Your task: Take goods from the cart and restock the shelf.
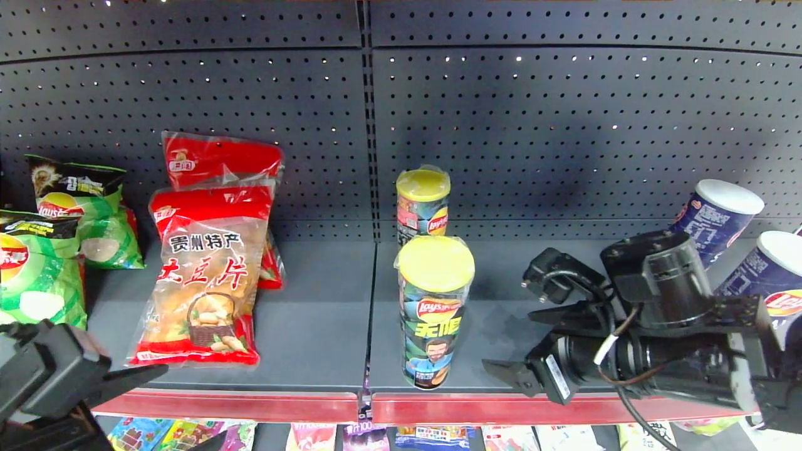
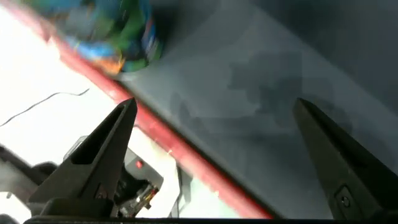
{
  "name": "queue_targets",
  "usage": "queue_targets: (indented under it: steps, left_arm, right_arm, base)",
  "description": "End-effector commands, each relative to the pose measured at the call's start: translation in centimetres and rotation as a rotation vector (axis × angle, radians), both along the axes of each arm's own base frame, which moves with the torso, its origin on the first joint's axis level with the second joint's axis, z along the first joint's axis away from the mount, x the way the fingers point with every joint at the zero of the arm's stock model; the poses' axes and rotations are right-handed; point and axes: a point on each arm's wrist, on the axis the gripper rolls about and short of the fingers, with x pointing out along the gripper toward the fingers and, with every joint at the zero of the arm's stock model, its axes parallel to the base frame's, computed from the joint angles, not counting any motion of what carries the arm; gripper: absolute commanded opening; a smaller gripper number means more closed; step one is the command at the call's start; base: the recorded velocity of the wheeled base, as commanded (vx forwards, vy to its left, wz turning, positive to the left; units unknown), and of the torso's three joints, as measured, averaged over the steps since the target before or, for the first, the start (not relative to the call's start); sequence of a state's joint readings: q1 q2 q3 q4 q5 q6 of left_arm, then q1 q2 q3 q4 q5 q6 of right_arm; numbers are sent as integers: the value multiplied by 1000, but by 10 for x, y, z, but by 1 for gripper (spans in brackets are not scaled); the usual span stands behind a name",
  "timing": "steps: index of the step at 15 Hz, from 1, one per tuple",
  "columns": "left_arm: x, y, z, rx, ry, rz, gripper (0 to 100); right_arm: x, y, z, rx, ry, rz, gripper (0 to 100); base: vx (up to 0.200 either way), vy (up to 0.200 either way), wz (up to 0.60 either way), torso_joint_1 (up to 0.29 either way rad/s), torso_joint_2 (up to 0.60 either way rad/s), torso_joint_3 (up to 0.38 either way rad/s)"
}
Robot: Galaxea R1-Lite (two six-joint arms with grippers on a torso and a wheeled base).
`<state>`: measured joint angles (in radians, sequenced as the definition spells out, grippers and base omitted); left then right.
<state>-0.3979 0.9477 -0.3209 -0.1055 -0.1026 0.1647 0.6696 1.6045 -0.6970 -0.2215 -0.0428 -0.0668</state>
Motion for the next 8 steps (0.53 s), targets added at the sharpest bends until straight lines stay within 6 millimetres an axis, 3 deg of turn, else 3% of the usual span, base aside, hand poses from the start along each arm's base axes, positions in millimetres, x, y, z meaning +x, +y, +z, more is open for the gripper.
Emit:
queue_targets:
  steps: [1, 8]
  left_arm:
    - [-17, 9, 13, -47, -113, 27, 100]
    - [-18, 10, 16, -54, -130, 29, 100]
  right_arm:
    - [15, 10, -19, -27, 31, -7, 100]
    - [37, 20, -26, -24, 29, -28, 100]
  base:
    - [0, 0, 0, 0, 0, 0]
    - [0, 0, 0, 0, 0, 0]
